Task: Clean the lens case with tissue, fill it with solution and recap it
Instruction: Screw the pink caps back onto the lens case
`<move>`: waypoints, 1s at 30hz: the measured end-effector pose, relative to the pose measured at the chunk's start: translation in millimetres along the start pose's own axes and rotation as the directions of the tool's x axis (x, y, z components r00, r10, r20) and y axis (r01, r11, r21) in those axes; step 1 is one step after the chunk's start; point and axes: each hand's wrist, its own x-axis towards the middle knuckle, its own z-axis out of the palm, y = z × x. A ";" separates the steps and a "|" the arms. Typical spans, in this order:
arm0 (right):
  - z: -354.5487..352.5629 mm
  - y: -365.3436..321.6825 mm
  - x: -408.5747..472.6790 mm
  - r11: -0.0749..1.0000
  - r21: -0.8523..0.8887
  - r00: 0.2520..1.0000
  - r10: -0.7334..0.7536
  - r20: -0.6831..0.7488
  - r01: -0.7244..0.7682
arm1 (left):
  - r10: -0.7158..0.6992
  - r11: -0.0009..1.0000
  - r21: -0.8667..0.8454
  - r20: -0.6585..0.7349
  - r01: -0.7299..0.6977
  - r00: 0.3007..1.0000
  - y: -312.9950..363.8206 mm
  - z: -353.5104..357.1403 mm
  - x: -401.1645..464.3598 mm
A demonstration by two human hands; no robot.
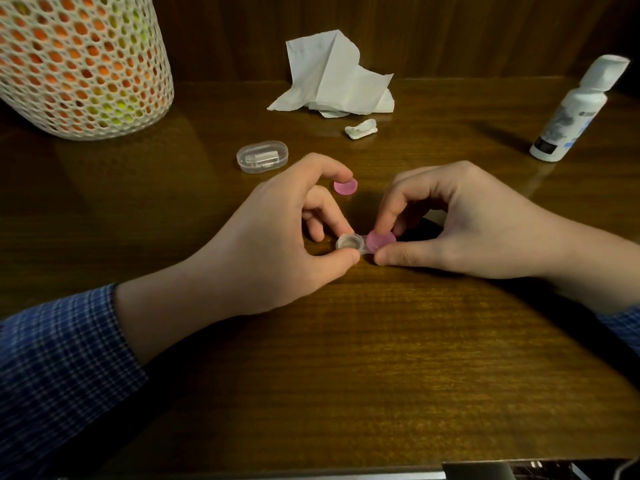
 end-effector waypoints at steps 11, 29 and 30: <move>-1.2 -5.0 -0.6 0.999 -0.038 1.000 -0.018 -0.005 0.018 | 0.001 1.000 -0.005 -0.001 -0.001 1.000 0.5 0.1 0.1; 3.3 -7.4 0.0 0.995 -0.085 0.998 -0.058 -0.034 0.055 | -0.009 1.000 -0.022 -0.001 0.009 1.000 0.7 -1.0 -0.3; 1.9 -6.4 -0.4 0.995 -0.082 0.998 -0.058 -0.014 0.057 | -0.009 1.000 -0.029 0.000 0.009 1.000 0.6 -0.9 -0.6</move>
